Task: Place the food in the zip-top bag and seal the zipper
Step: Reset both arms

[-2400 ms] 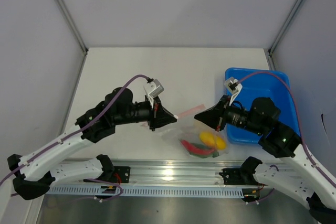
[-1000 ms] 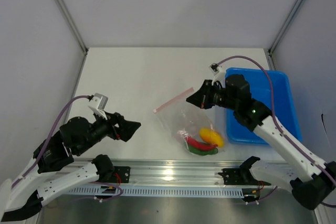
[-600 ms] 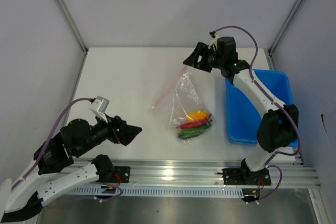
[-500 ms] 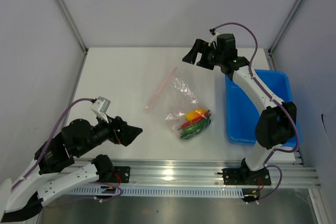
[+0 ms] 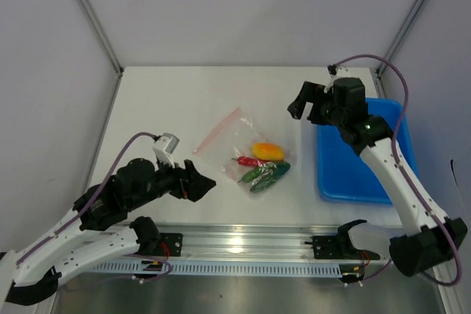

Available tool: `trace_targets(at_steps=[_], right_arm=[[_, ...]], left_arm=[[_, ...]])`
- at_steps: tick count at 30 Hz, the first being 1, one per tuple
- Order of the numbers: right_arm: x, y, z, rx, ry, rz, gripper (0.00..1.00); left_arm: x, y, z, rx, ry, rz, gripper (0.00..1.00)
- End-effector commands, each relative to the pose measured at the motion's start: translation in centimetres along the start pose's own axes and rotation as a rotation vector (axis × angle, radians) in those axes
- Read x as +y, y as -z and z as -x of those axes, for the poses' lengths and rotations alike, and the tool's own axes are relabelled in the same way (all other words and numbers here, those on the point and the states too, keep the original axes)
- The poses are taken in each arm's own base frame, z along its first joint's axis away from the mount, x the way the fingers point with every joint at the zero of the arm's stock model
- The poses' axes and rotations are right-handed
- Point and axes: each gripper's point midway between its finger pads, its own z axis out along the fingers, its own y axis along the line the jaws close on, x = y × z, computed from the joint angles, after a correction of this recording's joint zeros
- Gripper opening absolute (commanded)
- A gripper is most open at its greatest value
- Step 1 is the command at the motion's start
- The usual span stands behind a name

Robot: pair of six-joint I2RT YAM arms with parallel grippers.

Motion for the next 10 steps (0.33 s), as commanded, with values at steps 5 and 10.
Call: trace_targets(at_steps=[5, 10], right_arm=[[-5.7, 6.5, -6.6, -0.017, -0.033, -0.180, 0.99], [-5.2, 9.7, -7.9, -0.085, -0.040, -0.098, 1.00]], left_arm=[[-3.1, -3.7, -1.1, 0.056, 0.073, -0.135, 1.00], [-4.7, -5.5, -2.1, 0.106, 0.089, -0.220, 1.00]])
